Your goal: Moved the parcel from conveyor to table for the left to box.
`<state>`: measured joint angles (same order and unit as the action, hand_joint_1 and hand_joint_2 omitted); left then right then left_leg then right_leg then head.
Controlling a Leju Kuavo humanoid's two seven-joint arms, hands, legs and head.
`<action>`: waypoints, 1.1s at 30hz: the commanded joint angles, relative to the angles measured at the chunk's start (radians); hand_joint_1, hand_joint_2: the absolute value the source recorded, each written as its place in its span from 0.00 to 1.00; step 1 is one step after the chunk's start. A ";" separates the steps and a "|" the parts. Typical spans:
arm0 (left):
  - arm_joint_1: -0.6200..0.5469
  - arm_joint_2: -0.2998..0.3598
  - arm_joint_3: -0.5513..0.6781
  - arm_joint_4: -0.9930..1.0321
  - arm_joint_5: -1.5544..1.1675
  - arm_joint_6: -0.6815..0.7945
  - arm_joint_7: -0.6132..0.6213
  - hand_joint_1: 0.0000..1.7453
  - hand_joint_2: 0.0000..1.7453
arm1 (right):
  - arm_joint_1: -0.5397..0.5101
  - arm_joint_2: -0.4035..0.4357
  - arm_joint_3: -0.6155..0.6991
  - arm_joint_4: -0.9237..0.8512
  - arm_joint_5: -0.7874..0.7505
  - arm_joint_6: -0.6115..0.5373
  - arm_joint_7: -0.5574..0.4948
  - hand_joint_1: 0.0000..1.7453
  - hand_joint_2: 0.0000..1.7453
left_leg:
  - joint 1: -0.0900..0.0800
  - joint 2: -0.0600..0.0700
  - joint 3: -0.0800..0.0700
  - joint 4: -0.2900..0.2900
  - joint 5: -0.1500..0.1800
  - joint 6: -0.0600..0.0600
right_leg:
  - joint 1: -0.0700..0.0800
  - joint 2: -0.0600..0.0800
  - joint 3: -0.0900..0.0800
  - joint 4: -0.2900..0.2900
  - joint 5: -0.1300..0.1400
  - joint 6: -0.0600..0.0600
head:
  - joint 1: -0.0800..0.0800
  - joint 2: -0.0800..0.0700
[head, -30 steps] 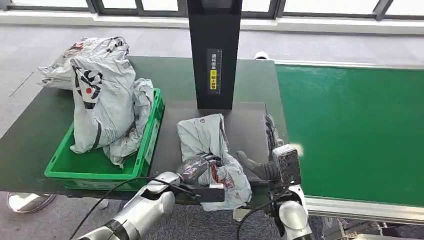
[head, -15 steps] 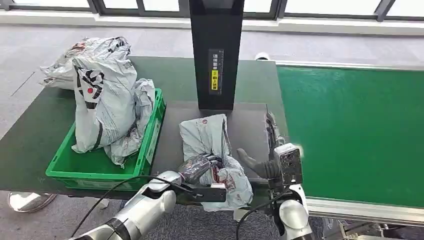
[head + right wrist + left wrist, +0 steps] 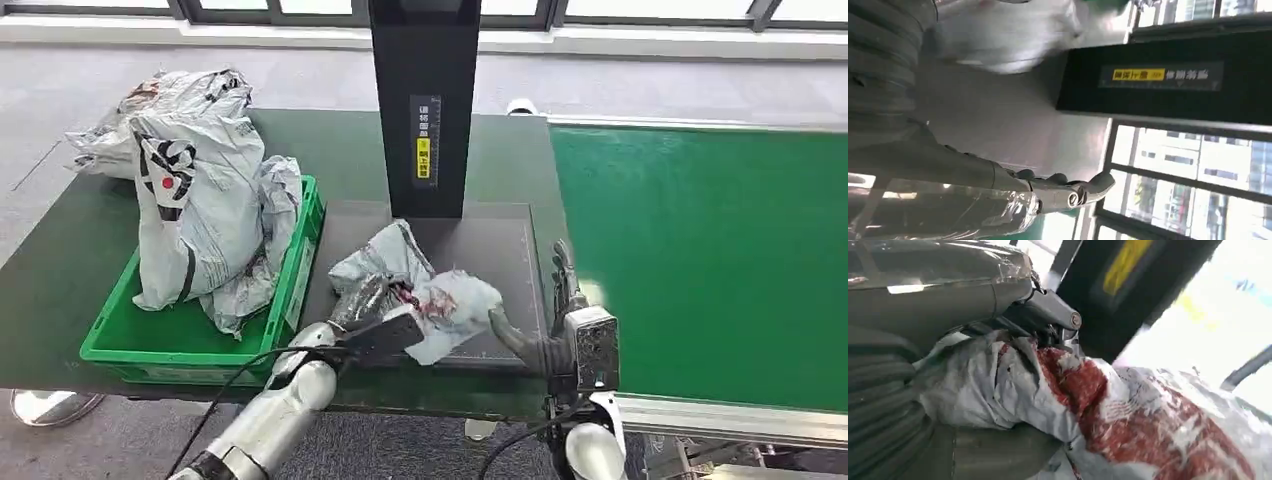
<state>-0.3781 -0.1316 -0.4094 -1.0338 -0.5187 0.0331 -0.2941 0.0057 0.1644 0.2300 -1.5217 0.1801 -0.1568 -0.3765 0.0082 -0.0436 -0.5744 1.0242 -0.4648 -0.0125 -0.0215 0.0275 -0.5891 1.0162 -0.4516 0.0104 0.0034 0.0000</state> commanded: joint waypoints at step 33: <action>-0.169 0.171 0.480 0.180 -1.052 0.393 0.606 1.00 1.00 | -0.020 0.031 -0.155 -0.025 -0.065 0.038 0.048 0.00 1.00 | 0.001 0.009 -0.011 -0.002 0.002 -0.004 | 0.004 0.006 -0.015 -0.001 0.003 -0.006 | 0.000 0.000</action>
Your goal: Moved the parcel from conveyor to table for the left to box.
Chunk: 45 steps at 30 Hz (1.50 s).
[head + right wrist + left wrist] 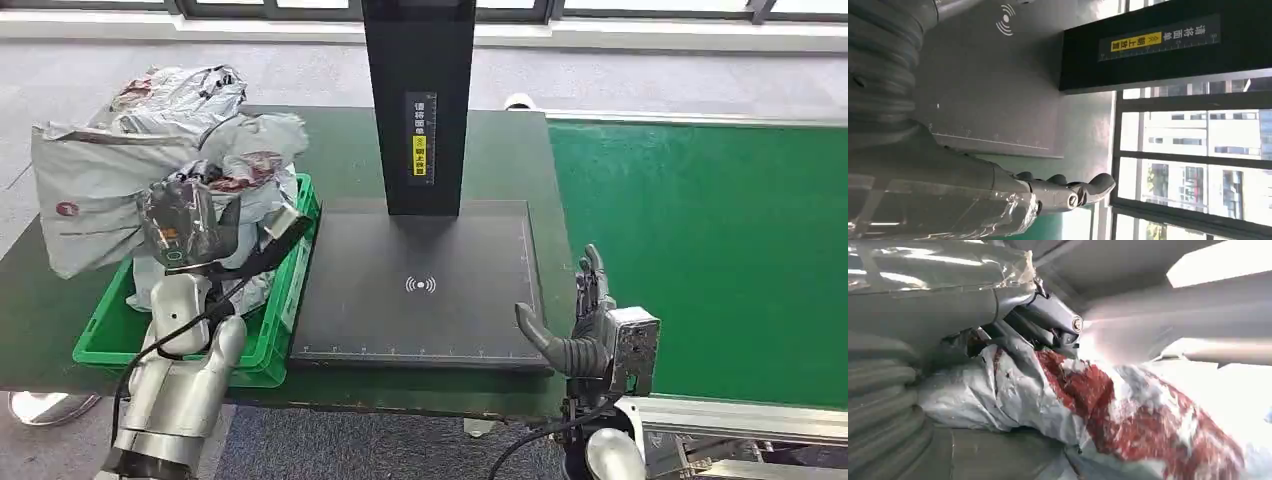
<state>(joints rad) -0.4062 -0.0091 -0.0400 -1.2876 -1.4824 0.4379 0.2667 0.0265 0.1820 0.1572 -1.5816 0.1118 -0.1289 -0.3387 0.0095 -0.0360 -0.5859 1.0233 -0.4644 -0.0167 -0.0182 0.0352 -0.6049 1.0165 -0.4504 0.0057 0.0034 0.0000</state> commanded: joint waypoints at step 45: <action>-0.192 -0.090 0.269 0.261 1.168 0.066 -0.603 0.00 0.00 | -0.024 0.020 -0.115 0.007 -0.006 0.023 0.043 0.00 1.00 | 0.001 0.001 -0.002 0.000 0.001 -0.001 | 0.001 -0.002 -0.001 0.000 0.002 -0.001 | 0.000 0.000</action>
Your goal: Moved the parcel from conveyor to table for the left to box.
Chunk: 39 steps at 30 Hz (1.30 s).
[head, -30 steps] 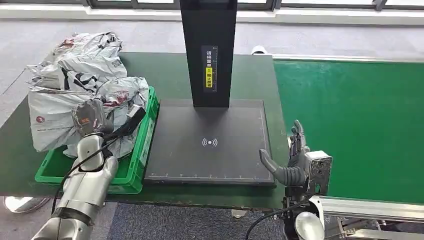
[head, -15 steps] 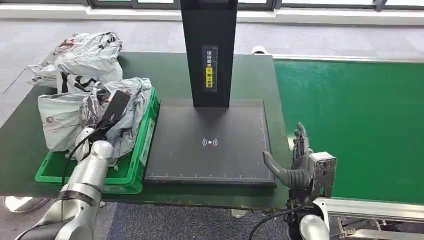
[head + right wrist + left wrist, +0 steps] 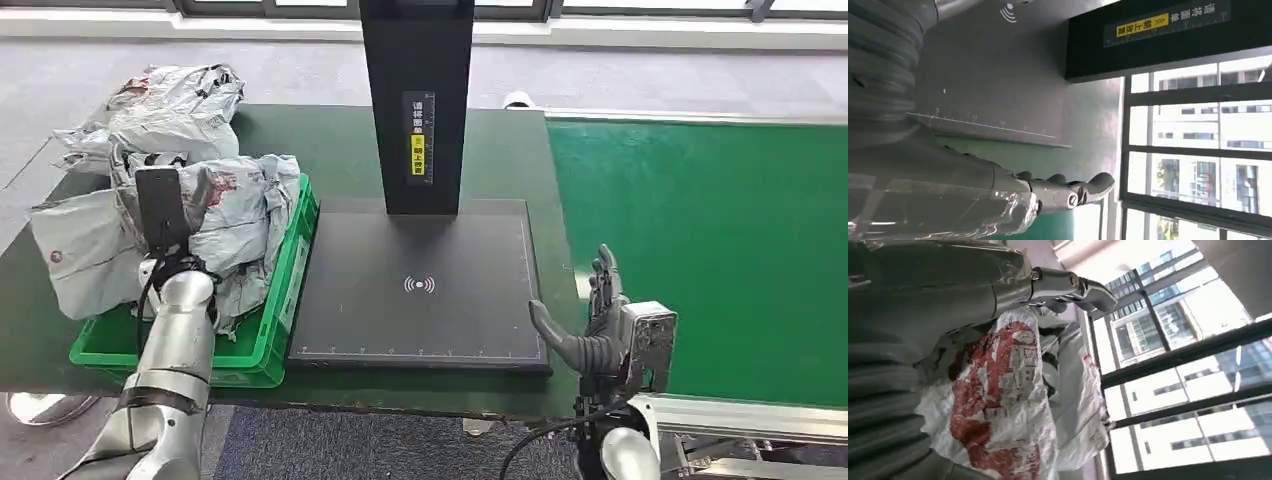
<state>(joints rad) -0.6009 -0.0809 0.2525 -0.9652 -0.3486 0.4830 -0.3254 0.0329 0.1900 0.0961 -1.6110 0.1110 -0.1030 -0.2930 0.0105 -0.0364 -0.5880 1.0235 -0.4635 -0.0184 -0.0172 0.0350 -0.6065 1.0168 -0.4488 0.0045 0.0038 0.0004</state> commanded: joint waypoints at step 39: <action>-0.155 0.007 -0.372 0.159 0.047 -0.038 0.131 0.00 1.00 | -0.254 -0.113 0.090 0.222 -0.039 -0.119 -0.073 0.00 1.00 | 0.000 0.001 -0.002 0.000 0.002 0.001 | 0.001 -0.004 0.000 -0.001 0.002 0.000 | 0.000 0.000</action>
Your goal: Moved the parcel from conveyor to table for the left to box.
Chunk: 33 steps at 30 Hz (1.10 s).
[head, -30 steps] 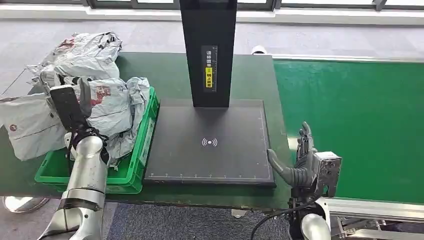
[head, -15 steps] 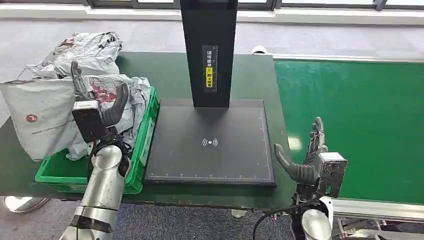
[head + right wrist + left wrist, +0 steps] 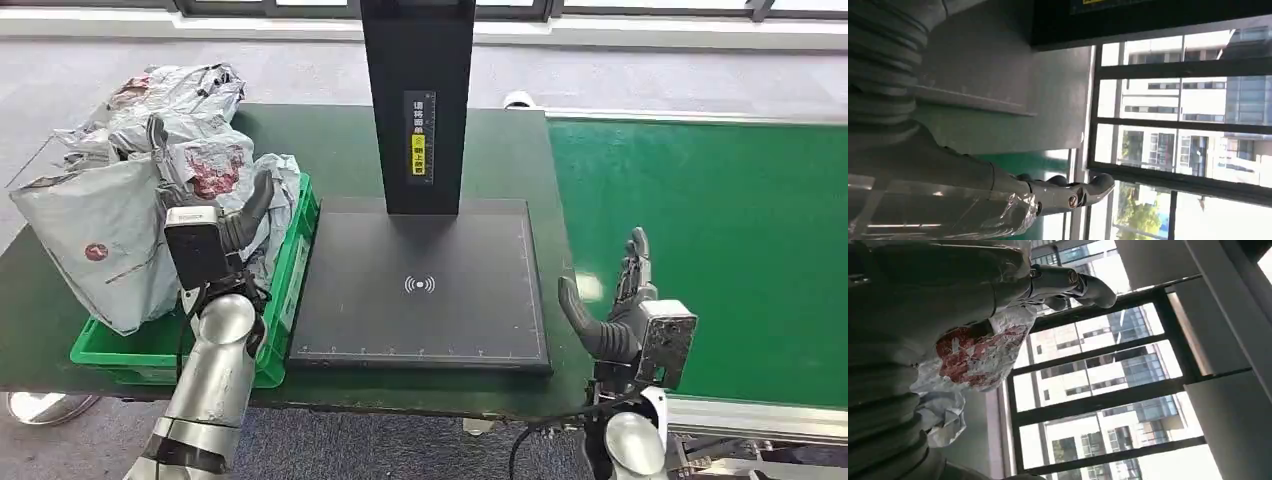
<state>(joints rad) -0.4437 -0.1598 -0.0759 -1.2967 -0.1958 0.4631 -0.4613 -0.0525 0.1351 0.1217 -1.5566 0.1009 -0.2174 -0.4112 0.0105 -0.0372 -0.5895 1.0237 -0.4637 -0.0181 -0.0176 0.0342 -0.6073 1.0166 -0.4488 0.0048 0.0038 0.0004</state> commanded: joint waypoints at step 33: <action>-0.586 0.403 -0.059 1.017 -0.741 -0.440 0.774 0.00 1.00 | -0.069 -0.039 0.012 0.134 0.054 0.189 0.162 0.00 1.00 | 0.003 0.004 -0.002 -0.001 0.003 -0.002 | 0.003 0.002 -0.004 0.001 0.004 -0.004 | 0.000 0.000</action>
<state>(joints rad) -0.9686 0.2304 -0.0935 -0.3681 -0.9300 0.0397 0.3071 -0.1024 0.1102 0.1358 -1.4748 0.1568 -0.0320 -0.2522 0.0126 -0.0343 -0.5916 1.0229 -0.4602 -0.0208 -0.0153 0.0380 -0.6124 1.0181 -0.4453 0.0015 0.0038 0.0004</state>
